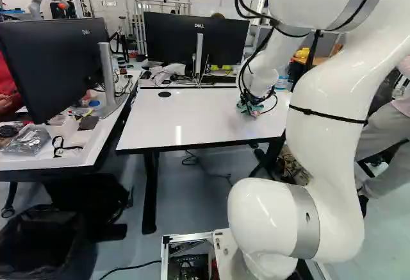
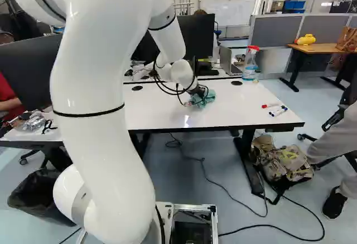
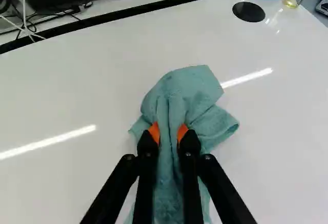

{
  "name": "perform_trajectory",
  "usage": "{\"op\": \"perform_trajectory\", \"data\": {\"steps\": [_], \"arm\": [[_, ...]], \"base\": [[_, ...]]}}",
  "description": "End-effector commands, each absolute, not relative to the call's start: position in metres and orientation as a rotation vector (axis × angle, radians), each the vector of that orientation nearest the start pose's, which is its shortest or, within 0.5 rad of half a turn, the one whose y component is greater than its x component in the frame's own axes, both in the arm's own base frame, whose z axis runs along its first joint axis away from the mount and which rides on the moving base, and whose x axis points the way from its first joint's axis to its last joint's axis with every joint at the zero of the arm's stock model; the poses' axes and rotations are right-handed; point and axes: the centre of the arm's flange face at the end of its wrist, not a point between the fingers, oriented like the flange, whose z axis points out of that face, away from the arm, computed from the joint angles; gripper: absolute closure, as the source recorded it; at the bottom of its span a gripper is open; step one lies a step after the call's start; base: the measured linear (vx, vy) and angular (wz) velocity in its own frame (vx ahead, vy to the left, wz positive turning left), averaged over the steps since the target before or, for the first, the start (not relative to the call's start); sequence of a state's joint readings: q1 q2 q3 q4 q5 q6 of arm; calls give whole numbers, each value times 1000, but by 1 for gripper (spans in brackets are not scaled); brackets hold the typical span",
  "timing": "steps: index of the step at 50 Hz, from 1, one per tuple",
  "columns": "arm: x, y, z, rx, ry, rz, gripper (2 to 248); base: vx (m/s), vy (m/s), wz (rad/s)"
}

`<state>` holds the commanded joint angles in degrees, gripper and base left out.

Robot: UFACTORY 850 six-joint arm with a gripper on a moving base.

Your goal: Clean the table with the green towel

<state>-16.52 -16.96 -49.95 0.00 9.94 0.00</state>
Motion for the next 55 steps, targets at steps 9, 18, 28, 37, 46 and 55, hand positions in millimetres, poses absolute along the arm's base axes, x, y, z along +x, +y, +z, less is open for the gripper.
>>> {"op": "perform_trajectory", "data": {"steps": [9, 18, 28, 37, 46, 55], "arm": [[505, -147, 396, -2995, 427, -1172, 195], [504, -147, 397, -2994, 427, -1175, 195], [501, -138, 407, -2984, 403, -1200, 195], [495, -123, 418, -2971, 363, -1225, 195], [484, -108, 429, -2958, 325, -1248, 195], [471, -95, 429, -2955, 295, -1241, 195]], "base": [[0, 0, 0], [0, 0, 0], [0, 0, 0], [0, 0, 0], [0, 0, 0], [0, 0, 0]]}}
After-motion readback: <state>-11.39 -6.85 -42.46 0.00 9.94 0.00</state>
